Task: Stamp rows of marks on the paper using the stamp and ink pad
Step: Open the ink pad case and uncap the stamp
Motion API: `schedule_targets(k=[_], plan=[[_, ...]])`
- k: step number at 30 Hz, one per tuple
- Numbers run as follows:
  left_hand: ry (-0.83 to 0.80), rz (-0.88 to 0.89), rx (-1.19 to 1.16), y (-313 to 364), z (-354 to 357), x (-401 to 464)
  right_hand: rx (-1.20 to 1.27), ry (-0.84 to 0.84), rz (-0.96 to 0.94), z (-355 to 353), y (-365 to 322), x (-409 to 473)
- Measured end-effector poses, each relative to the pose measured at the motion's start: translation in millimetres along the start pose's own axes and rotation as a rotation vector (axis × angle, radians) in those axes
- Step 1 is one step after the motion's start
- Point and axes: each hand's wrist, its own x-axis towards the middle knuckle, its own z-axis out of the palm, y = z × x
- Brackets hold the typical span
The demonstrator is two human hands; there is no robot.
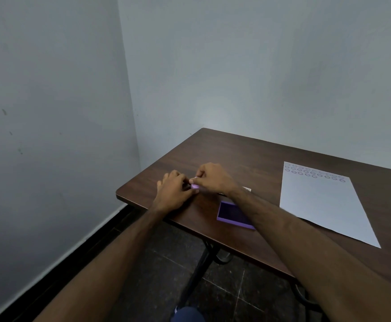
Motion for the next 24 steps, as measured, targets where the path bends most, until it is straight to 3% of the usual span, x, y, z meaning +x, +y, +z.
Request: schedule_targets(k=[9,17,21,24], plan=[[0.038,0.035,0.015,5,-1,-4,0.14,0.059,0.036,-9,2,-7],[-0.022,0.057,-0.03,11,-4,-8,1.023,0.048,0.209,-66,24,-48],[-0.024,0.24,-0.186,21,-15,-21,0.95,0.046,0.247,-86,52,-90],[-0.167,0.336,-0.231,38,-17,-31,0.741,0.038,0.229,-93,62,-112]])
